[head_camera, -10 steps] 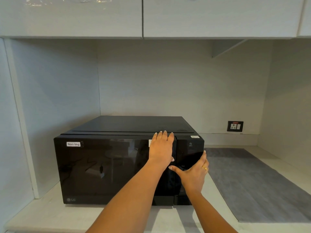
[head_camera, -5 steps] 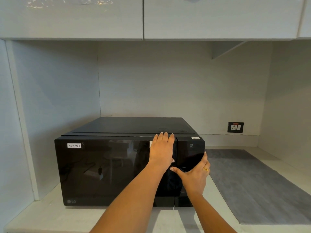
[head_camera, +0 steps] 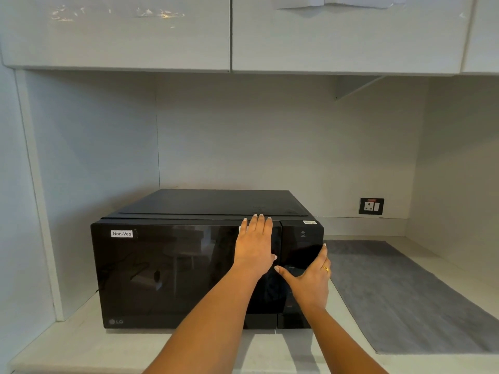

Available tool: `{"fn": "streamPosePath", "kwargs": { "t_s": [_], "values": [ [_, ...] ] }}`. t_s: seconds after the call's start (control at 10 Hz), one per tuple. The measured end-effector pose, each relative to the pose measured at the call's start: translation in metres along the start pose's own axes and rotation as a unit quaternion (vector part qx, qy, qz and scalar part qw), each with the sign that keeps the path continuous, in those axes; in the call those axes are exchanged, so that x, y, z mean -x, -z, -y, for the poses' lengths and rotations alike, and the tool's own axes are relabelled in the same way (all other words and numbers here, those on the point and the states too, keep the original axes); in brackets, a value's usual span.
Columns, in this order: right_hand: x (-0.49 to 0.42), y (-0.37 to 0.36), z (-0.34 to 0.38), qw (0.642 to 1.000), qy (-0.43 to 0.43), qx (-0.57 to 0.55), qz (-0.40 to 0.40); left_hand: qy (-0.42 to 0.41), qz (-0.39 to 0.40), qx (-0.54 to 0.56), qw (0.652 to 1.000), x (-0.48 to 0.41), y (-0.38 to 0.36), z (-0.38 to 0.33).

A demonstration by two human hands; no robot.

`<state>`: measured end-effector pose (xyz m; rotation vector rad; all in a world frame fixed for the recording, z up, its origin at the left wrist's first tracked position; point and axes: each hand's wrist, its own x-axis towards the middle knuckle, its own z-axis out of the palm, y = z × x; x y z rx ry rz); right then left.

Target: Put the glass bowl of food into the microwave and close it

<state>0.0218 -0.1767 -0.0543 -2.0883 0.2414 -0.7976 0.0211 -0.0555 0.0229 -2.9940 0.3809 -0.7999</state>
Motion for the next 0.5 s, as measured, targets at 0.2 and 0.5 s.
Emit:
{"fn": "streamPosePath", "kwargs": {
  "t_s": [0.2, 0.5],
  "values": [
    [0.005, 0.012, 0.012, 0.999, -0.008, 0.02, 0.034, -0.006, 0.004, 0.023, 1.0, 0.013, 0.007, 0.006],
    [0.007, 0.044, 0.052, 0.985, 0.104, 0.119, 0.073, 0.051, -0.041, 0.021, 0.998, 0.037, 0.026, 0.03]
  ]
}}
